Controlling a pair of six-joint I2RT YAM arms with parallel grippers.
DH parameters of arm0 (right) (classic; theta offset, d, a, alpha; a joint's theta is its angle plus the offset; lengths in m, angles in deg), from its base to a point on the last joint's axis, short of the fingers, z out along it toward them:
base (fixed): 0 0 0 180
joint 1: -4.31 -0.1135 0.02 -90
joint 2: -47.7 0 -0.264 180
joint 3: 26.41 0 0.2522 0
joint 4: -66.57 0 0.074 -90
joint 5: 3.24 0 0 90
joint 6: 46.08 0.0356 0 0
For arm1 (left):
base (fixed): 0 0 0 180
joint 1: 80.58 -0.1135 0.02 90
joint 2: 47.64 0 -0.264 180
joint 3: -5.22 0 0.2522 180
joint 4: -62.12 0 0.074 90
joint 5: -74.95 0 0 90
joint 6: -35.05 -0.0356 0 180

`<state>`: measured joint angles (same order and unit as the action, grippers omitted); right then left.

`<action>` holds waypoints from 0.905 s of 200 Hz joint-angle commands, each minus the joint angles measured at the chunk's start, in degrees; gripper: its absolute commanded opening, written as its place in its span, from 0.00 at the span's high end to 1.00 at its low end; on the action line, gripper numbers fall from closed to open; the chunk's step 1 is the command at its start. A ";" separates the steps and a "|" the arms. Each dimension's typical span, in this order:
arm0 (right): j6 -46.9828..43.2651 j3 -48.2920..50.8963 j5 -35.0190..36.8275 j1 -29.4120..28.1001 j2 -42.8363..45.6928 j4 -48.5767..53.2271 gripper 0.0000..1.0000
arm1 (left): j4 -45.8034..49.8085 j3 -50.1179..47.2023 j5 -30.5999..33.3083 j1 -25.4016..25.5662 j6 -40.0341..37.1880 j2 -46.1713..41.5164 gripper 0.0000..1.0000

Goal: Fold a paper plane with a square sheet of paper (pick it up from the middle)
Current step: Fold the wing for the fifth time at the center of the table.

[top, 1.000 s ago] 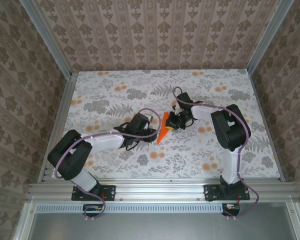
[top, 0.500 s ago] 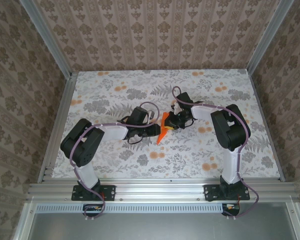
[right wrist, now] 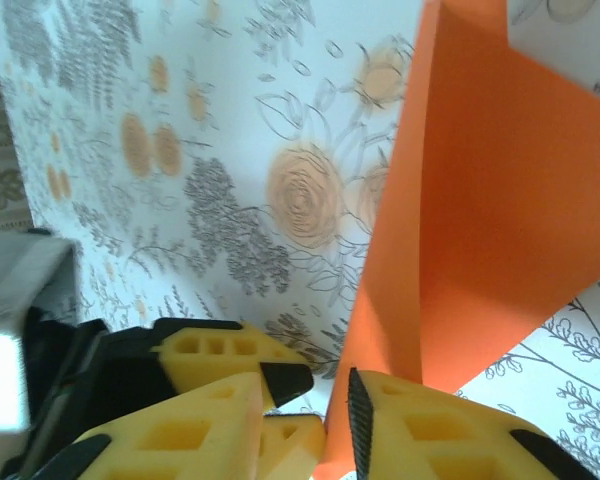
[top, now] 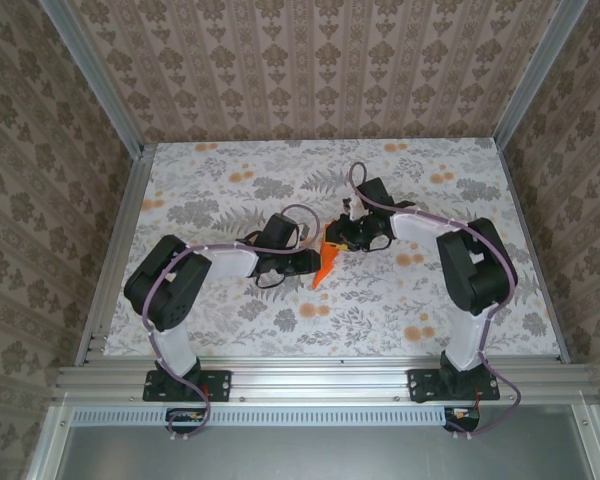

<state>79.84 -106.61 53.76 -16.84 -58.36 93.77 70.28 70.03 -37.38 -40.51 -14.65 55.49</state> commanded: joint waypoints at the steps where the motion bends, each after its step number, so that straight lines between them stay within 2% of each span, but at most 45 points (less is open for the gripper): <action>1: 0.19 3.08 5.73 0.49 4.00 -0.65 0.65 | 0.79 1.17 0.93 -0.40 -0.76 0.75 0.67; 38: 1.52 6.26 8.43 0.32 5.79 -1.45 0.57 | 0.35 0.86 1.14 -0.39 -0.48 0.56 0.67; 103: 2.29 3.70 2.44 -1.37 0.21 -2.97 0.59 | 0.51 0.75 1.75 -0.36 -0.57 0.18 0.67; 150: 3.43 2.43 -0.30 -1.92 -2.54 -5.22 0.69 | 0.59 0.69 2.10 -0.31 -0.75 -0.19 0.67; 181: 4.04 1.84 -0.71 -2.00 -3.70 -6.38 0.86 | -0.82 -1.69 3.74 -0.32 -0.48 -3.03 0.64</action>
<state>83.27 -102.76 54.96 -18.48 -60.44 89.29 70.21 69.96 -35.57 -40.51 -14.63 55.43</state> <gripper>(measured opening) 0.180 0.342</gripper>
